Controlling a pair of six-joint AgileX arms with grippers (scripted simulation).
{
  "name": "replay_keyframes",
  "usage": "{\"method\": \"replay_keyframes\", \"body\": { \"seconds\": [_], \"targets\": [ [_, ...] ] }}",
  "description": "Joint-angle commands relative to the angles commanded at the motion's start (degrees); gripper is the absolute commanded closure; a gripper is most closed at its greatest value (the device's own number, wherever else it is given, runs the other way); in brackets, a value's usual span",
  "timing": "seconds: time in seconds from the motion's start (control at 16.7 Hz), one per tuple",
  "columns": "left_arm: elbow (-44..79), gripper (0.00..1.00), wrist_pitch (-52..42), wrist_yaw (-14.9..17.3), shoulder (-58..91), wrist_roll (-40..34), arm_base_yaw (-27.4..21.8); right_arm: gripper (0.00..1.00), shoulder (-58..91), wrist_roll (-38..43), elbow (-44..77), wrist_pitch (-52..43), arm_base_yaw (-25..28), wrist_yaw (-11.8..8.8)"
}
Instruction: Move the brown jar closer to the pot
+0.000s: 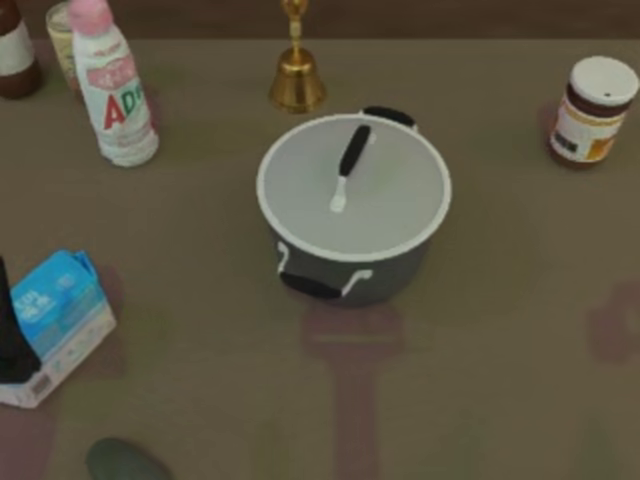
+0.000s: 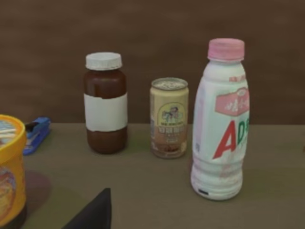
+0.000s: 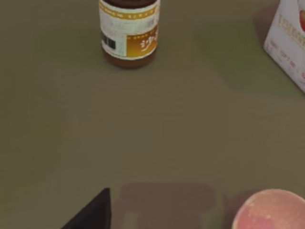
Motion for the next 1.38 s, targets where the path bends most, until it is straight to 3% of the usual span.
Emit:
{"method": "replay_keyframes", "body": {
  "seconds": [0.36,0.9,1.14,1.38],
  "targets": [
    [0.00,0.00,0.00,0.00,0.00,0.00,0.00,0.00,30.27,-5.43,34.14,-16.69,-1.63,-0.77],
    [0.00,0.00,0.00,0.00,0.00,0.00,0.00,0.00,78.93,-17.23,92.39,-33.15,-0.97,-4.59],
    [0.00,0.00,0.00,0.00,0.00,0.00,0.00,0.00,98.18,-22.48,108.91,-40.38,0.41,-6.70],
    [0.00,0.00,0.00,0.00,0.00,0.00,0.00,0.00,111.97,-26.37,117.16,-47.06,1.82,-8.43]
  ]
}}
